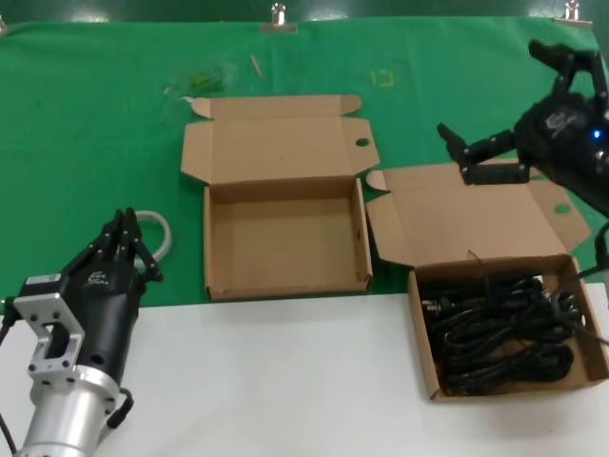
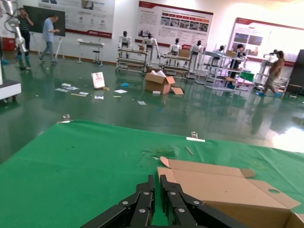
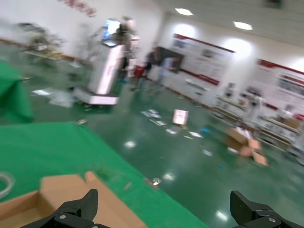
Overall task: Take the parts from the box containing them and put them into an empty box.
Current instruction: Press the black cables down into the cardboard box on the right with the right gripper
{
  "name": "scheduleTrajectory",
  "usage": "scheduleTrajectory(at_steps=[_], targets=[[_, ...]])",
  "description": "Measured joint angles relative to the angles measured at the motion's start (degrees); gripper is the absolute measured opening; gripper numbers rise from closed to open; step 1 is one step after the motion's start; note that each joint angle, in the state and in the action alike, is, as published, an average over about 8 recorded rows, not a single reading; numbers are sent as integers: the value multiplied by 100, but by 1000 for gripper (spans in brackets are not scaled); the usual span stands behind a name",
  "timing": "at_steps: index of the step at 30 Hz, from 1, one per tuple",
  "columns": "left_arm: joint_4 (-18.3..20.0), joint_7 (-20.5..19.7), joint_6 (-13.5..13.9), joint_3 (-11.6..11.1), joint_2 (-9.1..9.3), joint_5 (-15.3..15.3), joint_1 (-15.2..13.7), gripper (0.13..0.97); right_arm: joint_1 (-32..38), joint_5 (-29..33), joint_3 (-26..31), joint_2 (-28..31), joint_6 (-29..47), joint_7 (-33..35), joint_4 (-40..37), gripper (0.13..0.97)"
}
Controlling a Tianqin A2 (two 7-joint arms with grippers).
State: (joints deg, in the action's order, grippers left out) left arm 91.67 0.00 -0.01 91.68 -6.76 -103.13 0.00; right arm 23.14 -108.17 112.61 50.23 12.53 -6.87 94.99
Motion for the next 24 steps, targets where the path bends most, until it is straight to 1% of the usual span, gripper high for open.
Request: scheduleTrajectory(at_steps=[5,10,14,24], targets=[[0,0,0,0,1,0,0,182,788,288,378,444,1106,-116,-77,966],[0,0,0,0,2,0,0,158,1425,584,750,720,2319,166,-298,966],[0,0,0,0,2,0,0,157,1800,867,908,746,3303,650,-599,966],[0,0,1,-1,3,0,0,156,2626,1444,1086,525,5438,2261,-1431,966]])
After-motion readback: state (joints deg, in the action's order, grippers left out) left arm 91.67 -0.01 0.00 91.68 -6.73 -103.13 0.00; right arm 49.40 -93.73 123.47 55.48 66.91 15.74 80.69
